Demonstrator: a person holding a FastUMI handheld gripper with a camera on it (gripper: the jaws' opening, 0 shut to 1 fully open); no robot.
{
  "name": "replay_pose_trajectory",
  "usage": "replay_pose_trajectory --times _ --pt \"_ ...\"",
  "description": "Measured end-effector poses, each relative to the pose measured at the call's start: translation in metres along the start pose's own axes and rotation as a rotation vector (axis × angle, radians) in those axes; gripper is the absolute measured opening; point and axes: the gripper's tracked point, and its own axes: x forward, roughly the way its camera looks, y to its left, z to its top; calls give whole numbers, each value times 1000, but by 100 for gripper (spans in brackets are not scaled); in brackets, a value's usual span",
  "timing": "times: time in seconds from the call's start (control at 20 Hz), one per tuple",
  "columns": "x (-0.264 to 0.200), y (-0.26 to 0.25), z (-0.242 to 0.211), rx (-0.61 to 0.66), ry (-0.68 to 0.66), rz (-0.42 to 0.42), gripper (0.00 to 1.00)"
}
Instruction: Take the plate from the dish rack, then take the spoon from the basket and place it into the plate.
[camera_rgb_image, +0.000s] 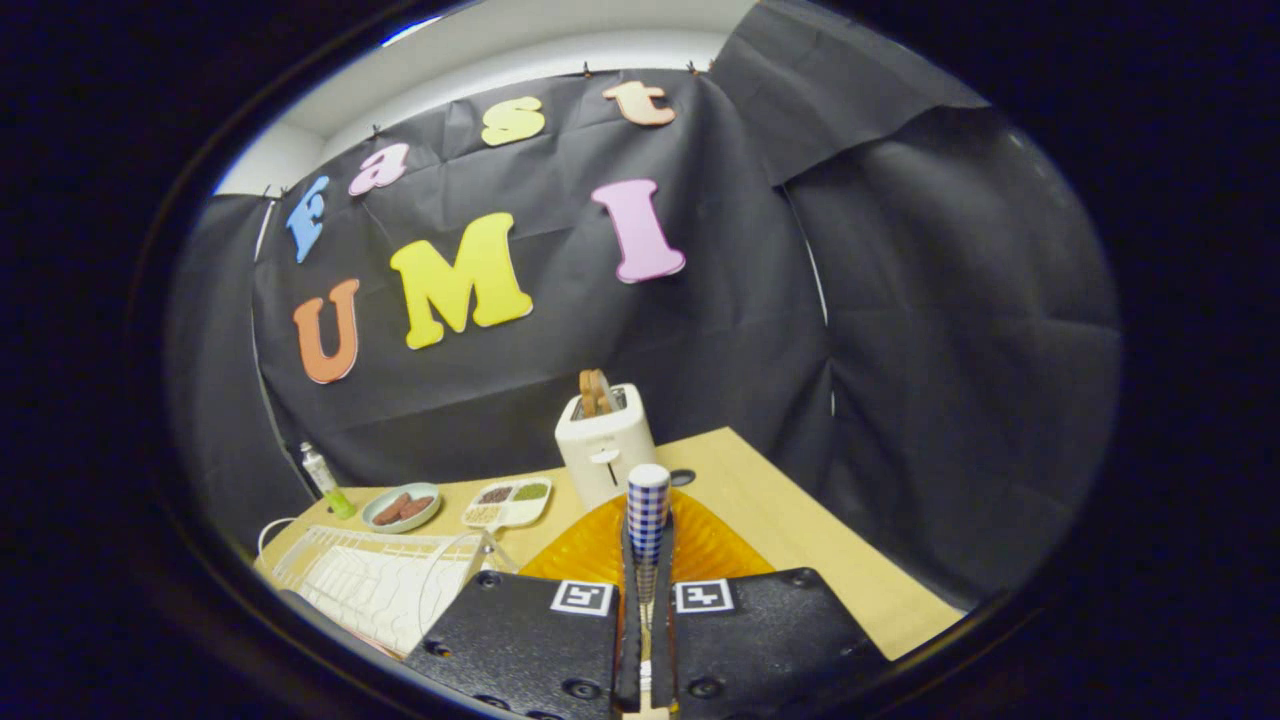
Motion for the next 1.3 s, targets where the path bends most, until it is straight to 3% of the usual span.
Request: replay_pose_trajectory --times 0.2,0.4,0.95,1.3 --pt "-44 26 39 -59 -119 -39 9" --pt "-90 77 43 -77 -142 -3 9" --pt "-166 239 -70 -91 -12 191 9" --pt "-174 287 -143 -14 79 239 9"
